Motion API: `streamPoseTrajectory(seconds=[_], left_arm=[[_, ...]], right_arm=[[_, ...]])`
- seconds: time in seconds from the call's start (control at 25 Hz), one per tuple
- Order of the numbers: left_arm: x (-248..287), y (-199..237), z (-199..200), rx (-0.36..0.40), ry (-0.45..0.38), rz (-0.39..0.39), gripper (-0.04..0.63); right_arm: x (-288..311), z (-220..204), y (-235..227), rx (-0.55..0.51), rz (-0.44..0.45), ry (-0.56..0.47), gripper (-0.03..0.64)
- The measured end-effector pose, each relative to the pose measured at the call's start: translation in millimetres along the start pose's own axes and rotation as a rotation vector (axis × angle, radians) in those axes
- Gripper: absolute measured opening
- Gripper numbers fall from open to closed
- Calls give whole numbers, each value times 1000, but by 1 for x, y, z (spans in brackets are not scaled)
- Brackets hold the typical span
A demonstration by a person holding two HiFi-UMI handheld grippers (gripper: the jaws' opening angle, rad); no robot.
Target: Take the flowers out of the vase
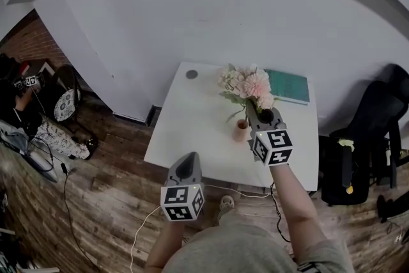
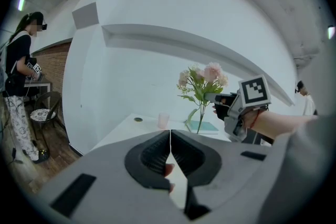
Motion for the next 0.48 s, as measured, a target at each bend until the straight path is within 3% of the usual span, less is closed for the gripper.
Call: streamPoseTrajectory(seconds=[0.48], left_arm=[[-44,-1,-5,-1,-26,-21,8]], right_arm=[[-34,29,28,-29,-20,-56,26]])
Point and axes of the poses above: the fingertips, and each gripper's own axes: x forward along the fingers, y to its left, z out of its top, the point moved 4 cm from there along -x, backward along the fingers, and after that the axes turned 6 degrees about z, right-handed, at the moved point
